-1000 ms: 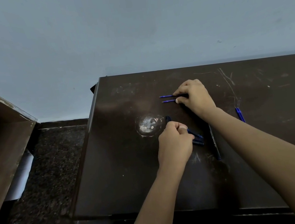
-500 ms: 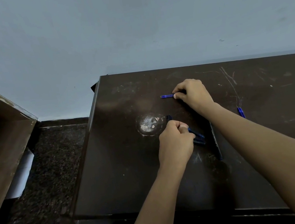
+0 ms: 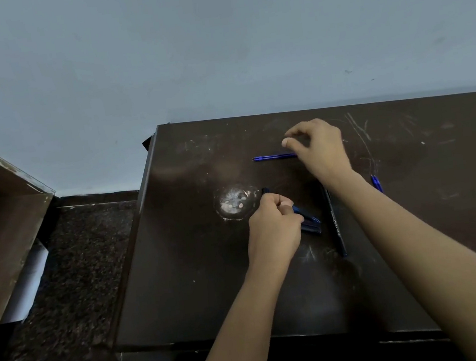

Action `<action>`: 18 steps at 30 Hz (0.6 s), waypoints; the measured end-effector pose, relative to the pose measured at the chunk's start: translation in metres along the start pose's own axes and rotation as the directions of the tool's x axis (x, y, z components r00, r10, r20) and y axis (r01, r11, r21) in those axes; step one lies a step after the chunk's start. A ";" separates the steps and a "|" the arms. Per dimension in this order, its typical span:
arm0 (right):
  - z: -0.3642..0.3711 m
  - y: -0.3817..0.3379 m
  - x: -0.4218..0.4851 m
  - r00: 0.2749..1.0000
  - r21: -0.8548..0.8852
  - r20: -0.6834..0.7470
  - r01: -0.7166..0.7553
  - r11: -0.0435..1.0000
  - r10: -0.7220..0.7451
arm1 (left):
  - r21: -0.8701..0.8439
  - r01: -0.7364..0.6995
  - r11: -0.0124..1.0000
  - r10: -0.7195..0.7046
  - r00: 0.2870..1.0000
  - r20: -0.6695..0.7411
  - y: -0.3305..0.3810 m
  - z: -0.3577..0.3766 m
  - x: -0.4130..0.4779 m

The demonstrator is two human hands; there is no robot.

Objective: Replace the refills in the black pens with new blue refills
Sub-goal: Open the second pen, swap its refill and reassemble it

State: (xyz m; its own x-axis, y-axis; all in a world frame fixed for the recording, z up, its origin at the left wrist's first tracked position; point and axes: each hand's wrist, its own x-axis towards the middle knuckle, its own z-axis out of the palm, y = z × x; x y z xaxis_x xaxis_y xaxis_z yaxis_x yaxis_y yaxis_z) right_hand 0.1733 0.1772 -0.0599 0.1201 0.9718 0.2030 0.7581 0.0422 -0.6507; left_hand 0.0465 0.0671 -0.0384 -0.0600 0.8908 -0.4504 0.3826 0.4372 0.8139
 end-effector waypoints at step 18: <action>-0.088 0.047 -0.110 0.783 -0.246 0.073 -0.585 0.772 0.617 | 0.026 -0.052 0.998 0.052 0.999 -0.004 0.000 0.000 0.005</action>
State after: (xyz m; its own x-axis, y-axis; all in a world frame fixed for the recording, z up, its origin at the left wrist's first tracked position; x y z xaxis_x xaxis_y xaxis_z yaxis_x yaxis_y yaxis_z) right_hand 0.2523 0.0518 -0.0483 0.5152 0.8043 -0.2960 0.6731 -0.5935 -0.4412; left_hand 0.0464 0.0712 -0.0404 -0.0436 0.9127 -0.4063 0.4091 0.3873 0.8262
